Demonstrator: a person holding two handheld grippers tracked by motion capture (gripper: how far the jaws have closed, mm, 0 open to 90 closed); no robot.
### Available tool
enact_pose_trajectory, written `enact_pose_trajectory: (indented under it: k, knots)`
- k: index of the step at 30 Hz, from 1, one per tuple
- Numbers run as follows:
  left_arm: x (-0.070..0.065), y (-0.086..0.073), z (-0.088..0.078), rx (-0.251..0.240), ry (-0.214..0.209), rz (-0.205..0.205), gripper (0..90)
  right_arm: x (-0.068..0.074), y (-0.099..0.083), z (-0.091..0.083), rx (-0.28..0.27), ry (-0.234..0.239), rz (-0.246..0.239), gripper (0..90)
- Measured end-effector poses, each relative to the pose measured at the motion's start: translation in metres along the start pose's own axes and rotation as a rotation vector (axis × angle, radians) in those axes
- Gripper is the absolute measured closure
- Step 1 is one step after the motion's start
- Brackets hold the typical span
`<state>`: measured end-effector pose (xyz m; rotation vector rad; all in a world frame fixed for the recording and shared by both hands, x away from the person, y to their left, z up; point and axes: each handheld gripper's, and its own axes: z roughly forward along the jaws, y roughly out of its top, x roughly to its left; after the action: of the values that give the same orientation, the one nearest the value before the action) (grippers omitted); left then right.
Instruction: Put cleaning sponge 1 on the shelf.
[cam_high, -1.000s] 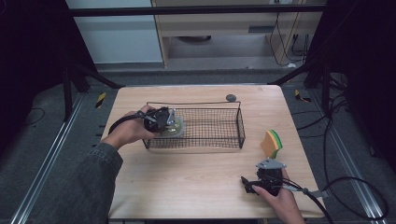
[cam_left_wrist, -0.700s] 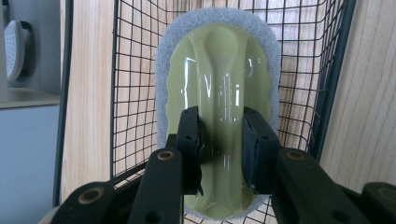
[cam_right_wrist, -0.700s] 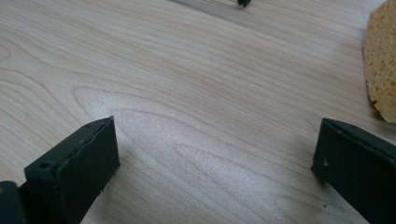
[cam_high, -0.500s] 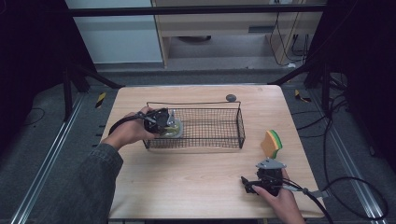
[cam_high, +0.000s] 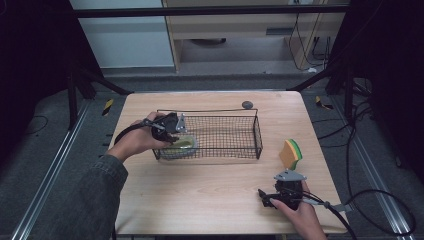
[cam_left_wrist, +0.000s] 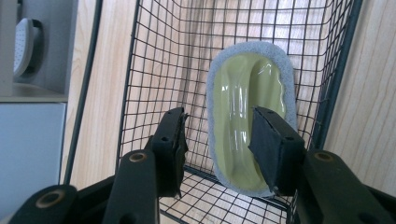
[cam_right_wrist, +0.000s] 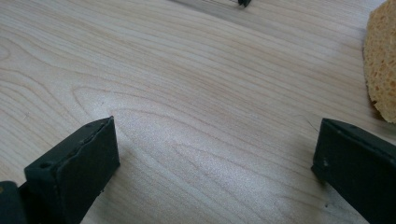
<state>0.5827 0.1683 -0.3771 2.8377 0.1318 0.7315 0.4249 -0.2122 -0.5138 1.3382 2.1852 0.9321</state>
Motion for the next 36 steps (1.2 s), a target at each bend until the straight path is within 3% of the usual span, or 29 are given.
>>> enact_pose_trajectory:
  k: [8, 13, 15, 16, 17, 18, 19, 20, 23, 24, 25, 26, 29, 32, 36]
  knots:
    - [-0.003, 0.000, -0.009, -0.022, 0.021, -0.030, 48.0, 0.000, 0.000, 0.000, -0.001, -0.002, -0.004, 0.5]
    - [-0.005, 0.000, -0.013, -0.039, 0.036, -0.062, 35.6, 0.000, 0.000, 0.000, -0.001, -0.002, 0.000, 0.5]
    - [-0.006, 0.000, -0.014, -0.045, 0.037, -0.091, 31.5, 0.000, 0.000, 0.000, -0.001, -0.002, 0.000, 0.5]
    - [-0.006, -0.001, -0.015, -0.051, 0.038, -0.105, 22.4, 0.000, 0.000, 0.000, -0.001, -0.003, 0.001, 0.5]
    - [-0.008, -0.001, -0.017, -0.075, 0.027, -0.145, 18.7, 0.000, 0.000, 0.000, -0.001, -0.002, 0.000, 0.5]
    - [-0.008, -0.001, -0.017, -0.075, 0.027, -0.145, 15.1, 0.000, 0.000, 0.000, -0.001, -0.002, 0.000, 0.5]
    - [-0.009, -0.002, -0.019, -0.085, 0.021, -0.162, 15.1, 0.000, 0.000, 0.000, -0.001, -0.003, -0.002, 0.6]
    - [-0.013, -0.003, -0.022, -0.100, 0.015, -0.193, 9.5, -0.001, 0.000, -0.001, 0.004, 0.003, -0.014, 1.0]
    - [-0.016, -0.005, -0.026, -0.123, 0.016, -0.226, 7.0, -0.002, 0.001, -0.003, 0.025, 0.000, -0.025, 2.4]
    - [-0.021, -0.009, -0.031, -0.157, 0.014, -0.258, 6.3, -0.002, 0.002, -0.007, 0.010, -0.029, -0.070, 8.0]
    - [-0.021, -0.009, -0.031, -0.157, 0.014, -0.258, 5.8, -0.002, 0.002, -0.007, 0.010, -0.029, -0.070, 8.0]
    - [-0.023, -0.011, -0.033, -0.162, 0.011, -0.271, 5.7, -0.001, 0.003, -0.013, -0.013, -0.066, -0.106, 8.4]
    - [-0.033, -0.018, -0.036, -0.175, 0.021, -0.301, 5.6, 0.000, 0.003, -0.019, -0.039, -0.048, -0.118, 10.4]
    - [-0.048, -0.030, -0.040, -0.194, 0.018, -0.351, 5.4, 0.004, 0.005, -0.030, -0.063, -0.072, -0.153, 15.2]
    - [-0.060, -0.039, -0.042, -0.194, 0.035, -0.376, 5.3, 0.004, 0.005, -0.036, -0.062, -0.103, -0.163, 19.6]
